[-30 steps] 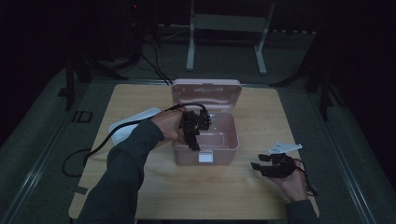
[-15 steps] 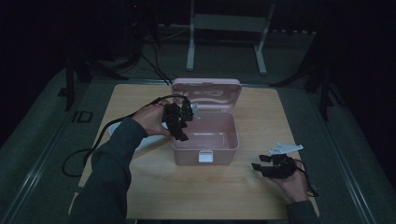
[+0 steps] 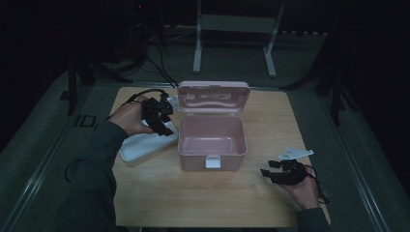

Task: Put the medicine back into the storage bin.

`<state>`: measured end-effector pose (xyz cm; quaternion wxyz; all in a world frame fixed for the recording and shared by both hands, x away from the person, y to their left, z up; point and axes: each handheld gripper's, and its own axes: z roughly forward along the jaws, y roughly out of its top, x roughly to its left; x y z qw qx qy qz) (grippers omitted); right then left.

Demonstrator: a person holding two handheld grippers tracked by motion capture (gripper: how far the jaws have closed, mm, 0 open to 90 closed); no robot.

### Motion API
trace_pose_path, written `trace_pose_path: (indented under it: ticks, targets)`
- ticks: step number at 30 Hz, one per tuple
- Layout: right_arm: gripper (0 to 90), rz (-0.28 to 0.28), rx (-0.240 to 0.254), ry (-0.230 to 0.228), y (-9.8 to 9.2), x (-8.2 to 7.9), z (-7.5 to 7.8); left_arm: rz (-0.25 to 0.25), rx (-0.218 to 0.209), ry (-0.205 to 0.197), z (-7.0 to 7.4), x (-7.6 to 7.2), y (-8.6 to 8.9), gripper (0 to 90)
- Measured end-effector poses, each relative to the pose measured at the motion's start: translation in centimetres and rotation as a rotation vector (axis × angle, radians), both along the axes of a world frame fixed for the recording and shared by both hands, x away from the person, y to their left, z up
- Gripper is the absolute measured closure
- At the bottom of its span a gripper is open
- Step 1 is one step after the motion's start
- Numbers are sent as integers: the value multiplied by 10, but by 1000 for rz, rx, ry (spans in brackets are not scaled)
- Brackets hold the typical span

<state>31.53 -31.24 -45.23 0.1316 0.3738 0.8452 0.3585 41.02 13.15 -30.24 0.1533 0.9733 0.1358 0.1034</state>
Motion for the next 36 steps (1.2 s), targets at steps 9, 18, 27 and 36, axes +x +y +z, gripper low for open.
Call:
trace_pose_path:
  ticks: [9, 18, 27, 36]
  targets:
    - [477, 6, 0, 0, 2, 1, 1, 100, 3, 16, -23, 7, 45, 464]
    - [477, 8, -2, -1, 2, 1, 2, 213, 1, 38, -63, 27, 76, 507]
    - [477, 11, -2, 0, 0, 1, 2, 272, 33, 54, -94, 39, 92, 531]
    - [477, 10, -1, 3, 0, 2, 2, 301, 77, 90, -121, 46, 99, 517]
